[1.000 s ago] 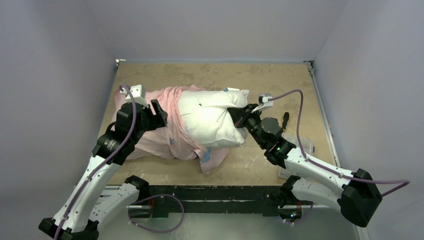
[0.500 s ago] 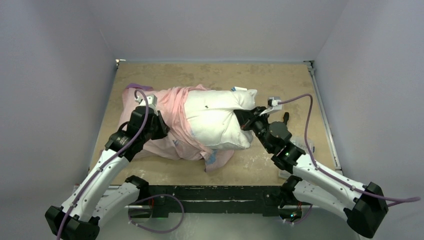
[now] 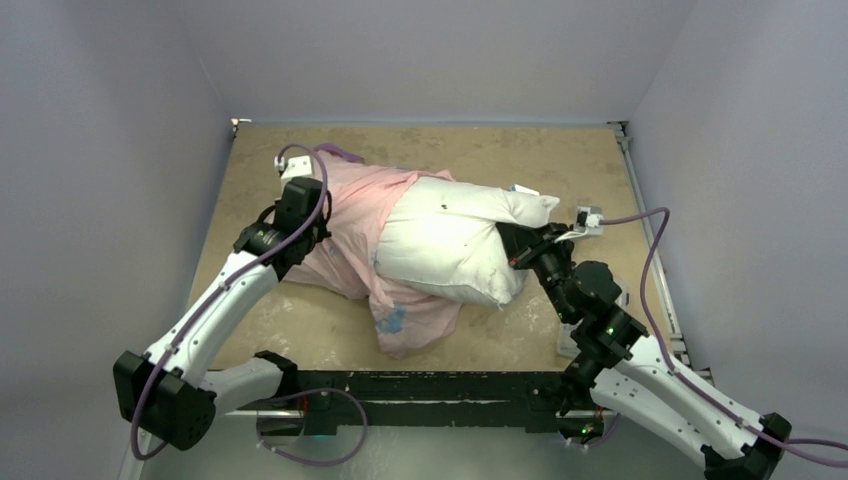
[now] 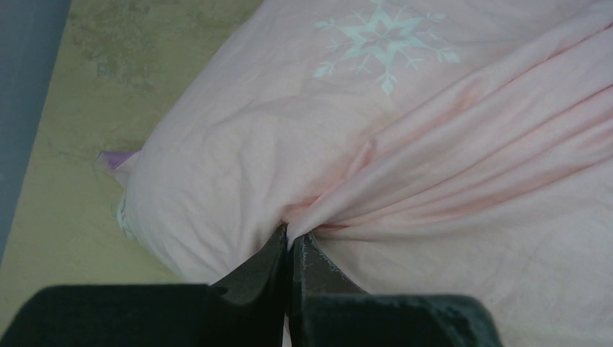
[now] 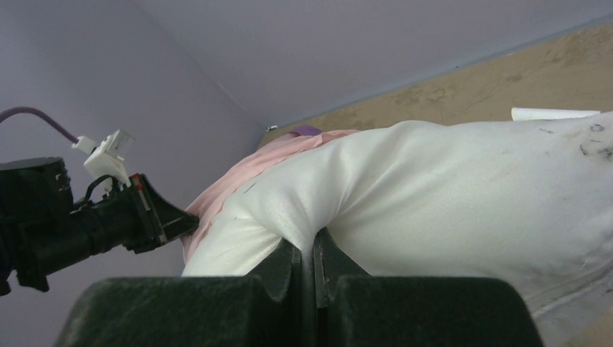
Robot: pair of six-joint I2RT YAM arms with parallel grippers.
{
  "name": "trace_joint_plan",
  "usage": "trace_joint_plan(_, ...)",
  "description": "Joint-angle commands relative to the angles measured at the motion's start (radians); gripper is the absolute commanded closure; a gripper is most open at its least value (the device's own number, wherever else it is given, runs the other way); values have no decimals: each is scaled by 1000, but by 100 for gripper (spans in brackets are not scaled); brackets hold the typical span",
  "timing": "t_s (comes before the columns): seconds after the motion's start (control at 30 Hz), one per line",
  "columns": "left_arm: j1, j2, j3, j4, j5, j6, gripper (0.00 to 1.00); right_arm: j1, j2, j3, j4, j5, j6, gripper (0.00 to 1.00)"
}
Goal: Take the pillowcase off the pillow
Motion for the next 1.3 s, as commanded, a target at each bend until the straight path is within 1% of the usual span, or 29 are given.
trace_joint_plan(0.0,36,40,17,120,1,159,100,-22,33,104,96,2,-29,98)
trace_joint_plan(0.03,36,48,8,136,35,176,100,-22,53,109,96,-28,-37,93)
trace_joint_plan(0.1,36,58,-5,147,56,206,100,-21,89,124,97,-102,-62,75)
trace_joint_plan(0.13,36,60,-13,146,58,219,100,-22,105,137,96,-146,-77,63)
trace_joint_plan(0.17,36,57,-20,149,61,227,100,-23,121,152,97,-198,-97,48)
trace_joint_plan(0.2,36,49,-35,156,70,228,100,-22,139,173,91,-264,-127,36)
trace_joint_plan(0.23,36,36,-51,173,88,229,100,-23,156,203,77,-315,-149,29)
trace_joint_plan(0.3,36,12,-82,203,124,229,100,-22,190,265,44,-344,-187,20)
trace_joint_plan(0.37,36,1,-86,201,143,229,100,-22,226,315,22,-409,-252,17)
trace_joint_plan(0.43,36,-6,-91,200,158,226,100,-21,281,366,-10,-463,-293,17)
trace_joint_plan(0.47,36,-7,-91,196,170,226,100,-21,335,393,-33,-485,-312,17)
trace_joint_plan(0.57,36,-13,-96,190,203,224,100,-10,479,478,-120,-499,-357,12)
trace_joint_plan(0.63,36,-18,-101,187,222,222,100,30,557,518,-158,-464,-375,11)
trace_joint_plan(0.77,36,-21,-103,184,226,220,100,127,671,589,-232,-343,-373,7)
trace_joint_plan(0.93,36,-16,-97,166,204,216,100,153,789,637,-324,-180,-334,3)
trace_joint_plan(1.07,36,-21,-98,163,213,213,100,156,853,668,-386,-38,-309,1)
trace_joint_plan(1.17,36,-22,-99,162,228,214,100,163,906,686,-389,-2,-312,1)
trace_joint_plan(1.27,36,-16,-98,162,233,214,100,177,967,680,-360,-39,-345,1)
